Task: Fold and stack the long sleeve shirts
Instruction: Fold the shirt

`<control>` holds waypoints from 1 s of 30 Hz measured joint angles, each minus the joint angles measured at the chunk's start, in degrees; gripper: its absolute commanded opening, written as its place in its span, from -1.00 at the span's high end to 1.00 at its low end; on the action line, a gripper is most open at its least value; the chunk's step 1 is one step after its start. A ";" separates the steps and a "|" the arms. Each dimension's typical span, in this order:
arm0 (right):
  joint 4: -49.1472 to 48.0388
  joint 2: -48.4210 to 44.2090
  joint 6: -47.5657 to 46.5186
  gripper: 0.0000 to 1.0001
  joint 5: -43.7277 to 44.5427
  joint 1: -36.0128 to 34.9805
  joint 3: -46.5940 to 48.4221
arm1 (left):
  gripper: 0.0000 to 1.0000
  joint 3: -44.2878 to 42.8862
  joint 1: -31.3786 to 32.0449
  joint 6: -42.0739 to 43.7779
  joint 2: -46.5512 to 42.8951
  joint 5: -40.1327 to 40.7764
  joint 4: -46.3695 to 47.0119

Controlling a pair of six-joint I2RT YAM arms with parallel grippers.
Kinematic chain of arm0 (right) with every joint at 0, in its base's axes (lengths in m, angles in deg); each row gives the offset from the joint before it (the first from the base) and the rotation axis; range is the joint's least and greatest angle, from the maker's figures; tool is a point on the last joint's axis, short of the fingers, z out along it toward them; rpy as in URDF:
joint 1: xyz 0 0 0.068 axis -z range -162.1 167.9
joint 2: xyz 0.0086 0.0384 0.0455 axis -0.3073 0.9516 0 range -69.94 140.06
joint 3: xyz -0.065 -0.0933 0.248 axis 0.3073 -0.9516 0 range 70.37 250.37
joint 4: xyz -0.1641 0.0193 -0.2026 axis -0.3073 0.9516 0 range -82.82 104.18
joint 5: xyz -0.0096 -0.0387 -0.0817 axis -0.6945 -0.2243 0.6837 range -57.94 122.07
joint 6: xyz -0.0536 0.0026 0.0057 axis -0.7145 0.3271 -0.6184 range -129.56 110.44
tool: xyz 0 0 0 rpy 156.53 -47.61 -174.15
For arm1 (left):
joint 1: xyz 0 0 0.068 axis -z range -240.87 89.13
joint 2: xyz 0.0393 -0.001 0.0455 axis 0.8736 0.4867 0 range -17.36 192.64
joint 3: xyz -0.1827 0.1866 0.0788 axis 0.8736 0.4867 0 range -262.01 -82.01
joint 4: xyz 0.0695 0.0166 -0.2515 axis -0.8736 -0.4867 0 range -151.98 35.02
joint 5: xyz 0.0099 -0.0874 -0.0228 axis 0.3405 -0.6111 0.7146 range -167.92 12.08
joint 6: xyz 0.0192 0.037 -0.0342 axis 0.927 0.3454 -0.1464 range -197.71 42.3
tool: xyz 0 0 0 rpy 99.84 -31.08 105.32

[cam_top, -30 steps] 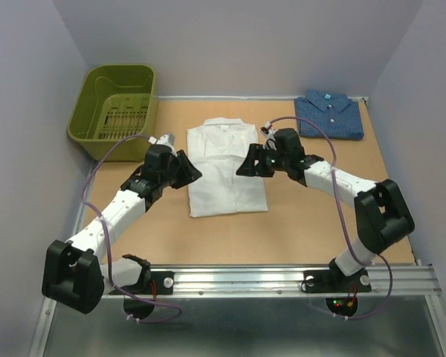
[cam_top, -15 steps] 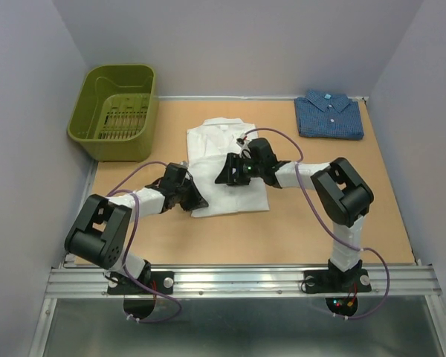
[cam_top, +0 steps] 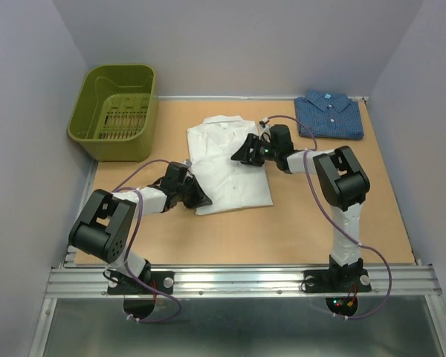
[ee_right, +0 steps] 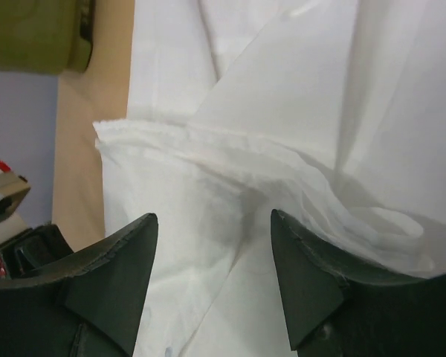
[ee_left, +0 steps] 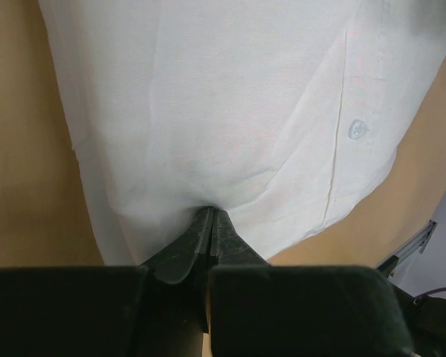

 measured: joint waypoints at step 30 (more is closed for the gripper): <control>-8.57 -17.84 3.82 -0.37 -3.45 7.82 -6.43 | 0.63 -10.10 -5.20 3.13 -8.46 2.99 2.71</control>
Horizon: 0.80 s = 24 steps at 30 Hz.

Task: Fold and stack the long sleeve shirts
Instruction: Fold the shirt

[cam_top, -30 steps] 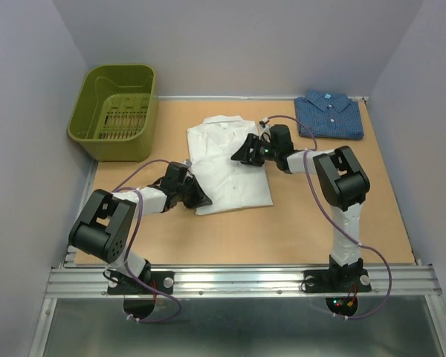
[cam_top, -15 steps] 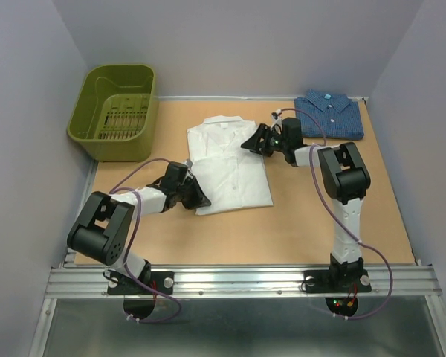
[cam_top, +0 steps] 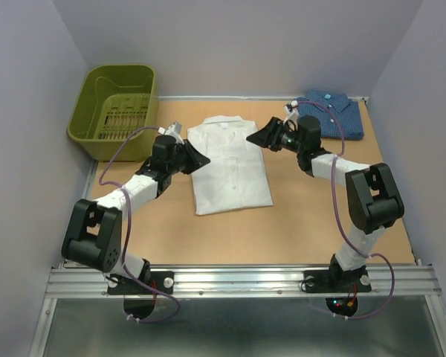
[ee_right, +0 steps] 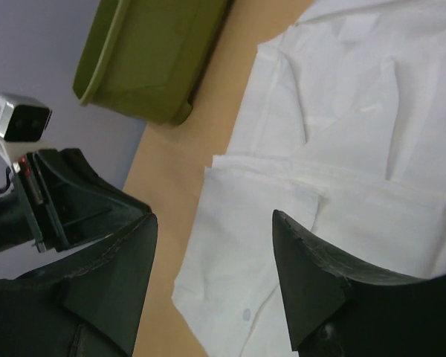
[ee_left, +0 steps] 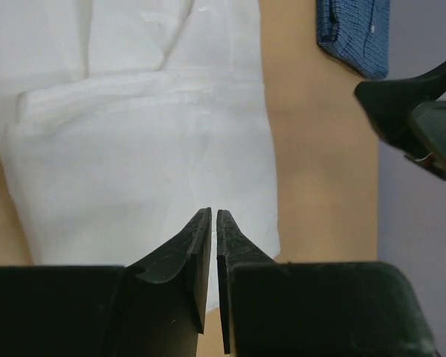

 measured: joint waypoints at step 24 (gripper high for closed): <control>-20.81 9.27 5.09 -0.34 -3.65 -2.99 -23.61 | 0.94 -3.54 -4.96 -6.05 30.53 -2.56 23.06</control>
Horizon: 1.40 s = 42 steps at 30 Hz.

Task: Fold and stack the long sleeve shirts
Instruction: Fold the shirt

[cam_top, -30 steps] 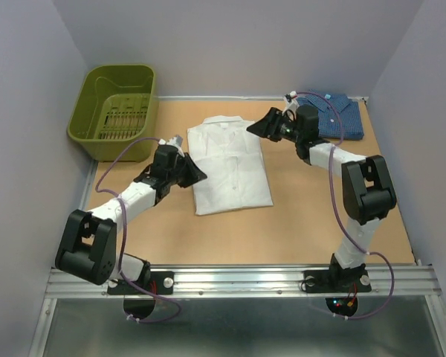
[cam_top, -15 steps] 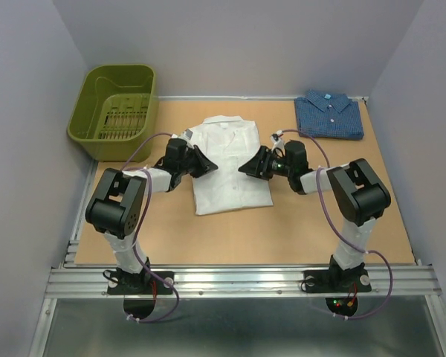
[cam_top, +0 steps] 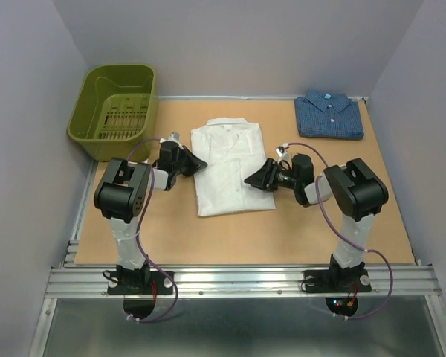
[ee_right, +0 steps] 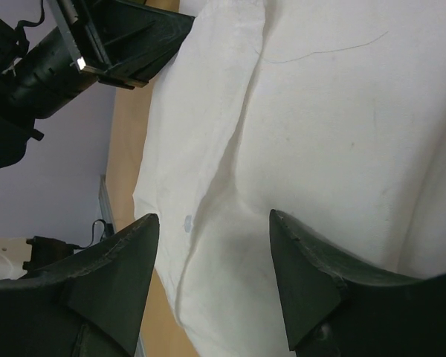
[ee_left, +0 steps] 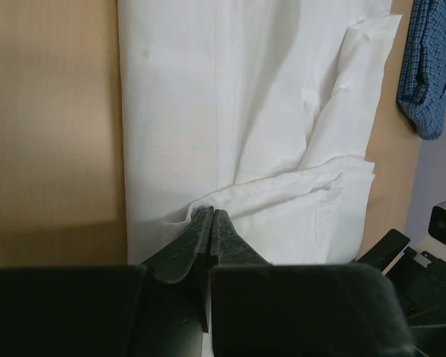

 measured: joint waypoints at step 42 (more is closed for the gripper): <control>27.47 -28.50 -10.32 -0.36 3.39 1.09 -4.17 | 0.67 10.32 8.50 -2.16 -19.17 16.44 -21.20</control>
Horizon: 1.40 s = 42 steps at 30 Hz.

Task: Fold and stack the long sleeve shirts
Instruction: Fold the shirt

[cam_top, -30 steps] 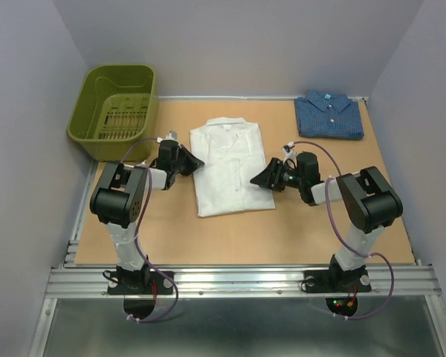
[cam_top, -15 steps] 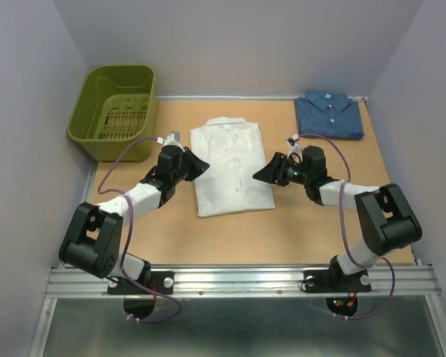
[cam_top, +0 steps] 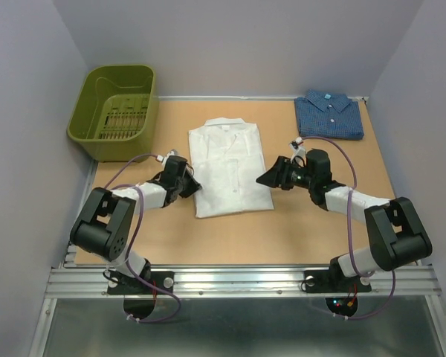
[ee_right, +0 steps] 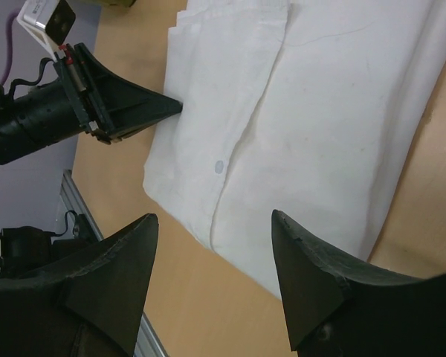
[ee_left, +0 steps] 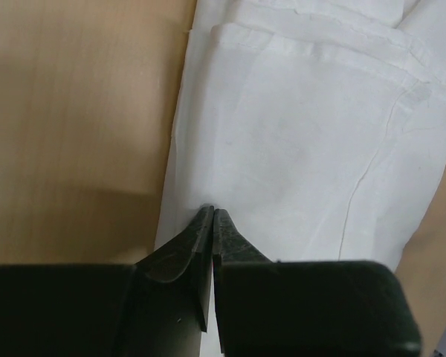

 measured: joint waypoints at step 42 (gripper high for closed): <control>7.21 -3.85 0.72 -0.36 7.43 -0.85 -2.80 | -0.33 -4.52 3.69 16.63 -24.17 9.64 -26.84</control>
